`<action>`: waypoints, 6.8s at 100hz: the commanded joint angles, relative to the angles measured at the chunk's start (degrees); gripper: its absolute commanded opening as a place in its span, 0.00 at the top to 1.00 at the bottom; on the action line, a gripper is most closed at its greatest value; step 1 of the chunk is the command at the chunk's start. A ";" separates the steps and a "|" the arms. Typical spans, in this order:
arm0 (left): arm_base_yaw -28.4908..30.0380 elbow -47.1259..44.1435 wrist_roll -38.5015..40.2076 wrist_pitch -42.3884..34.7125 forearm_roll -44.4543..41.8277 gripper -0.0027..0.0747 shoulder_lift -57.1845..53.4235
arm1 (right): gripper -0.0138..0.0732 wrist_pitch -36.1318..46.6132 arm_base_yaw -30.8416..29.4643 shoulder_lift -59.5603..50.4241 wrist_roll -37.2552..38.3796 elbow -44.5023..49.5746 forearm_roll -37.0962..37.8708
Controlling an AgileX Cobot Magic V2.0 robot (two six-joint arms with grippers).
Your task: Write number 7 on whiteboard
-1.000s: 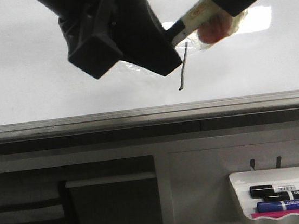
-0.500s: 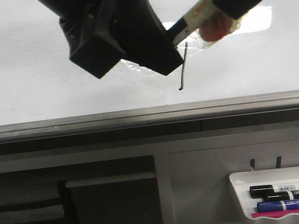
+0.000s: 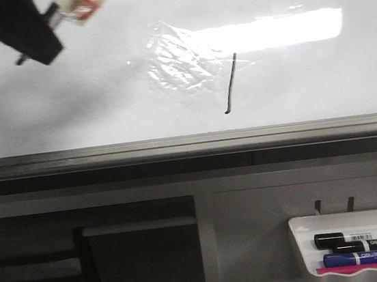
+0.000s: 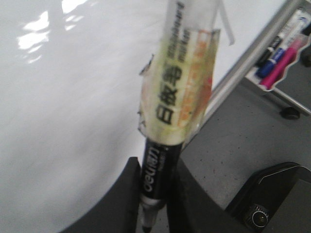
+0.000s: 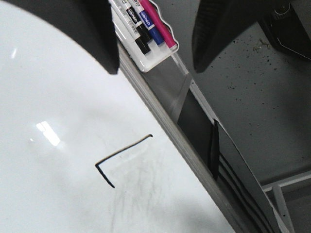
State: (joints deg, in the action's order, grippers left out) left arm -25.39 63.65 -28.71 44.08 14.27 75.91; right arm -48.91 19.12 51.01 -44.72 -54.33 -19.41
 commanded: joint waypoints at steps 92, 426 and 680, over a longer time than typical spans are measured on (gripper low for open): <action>21.95 -14.32 17.22 -25.48 3.36 0.99 -1.80 | 0.48 0.60 -1.35 -0.80 2.73 -1.87 -1.75; 22.17 -53.76 17.25 -33.45 -1.71 0.99 -76.24 | 0.92 26.07 -1.35 -24.15 39.68 22.33 17.17; 21.96 -65.58 25.04 -47.84 -9.90 0.99 -77.91 | 0.92 47.48 -18.04 -52.71 39.68 56.57 17.43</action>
State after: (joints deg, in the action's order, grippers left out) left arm -3.49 0.00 -4.21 0.46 4.41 -0.24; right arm -6.29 1.40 -0.66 -4.87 0.54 -2.53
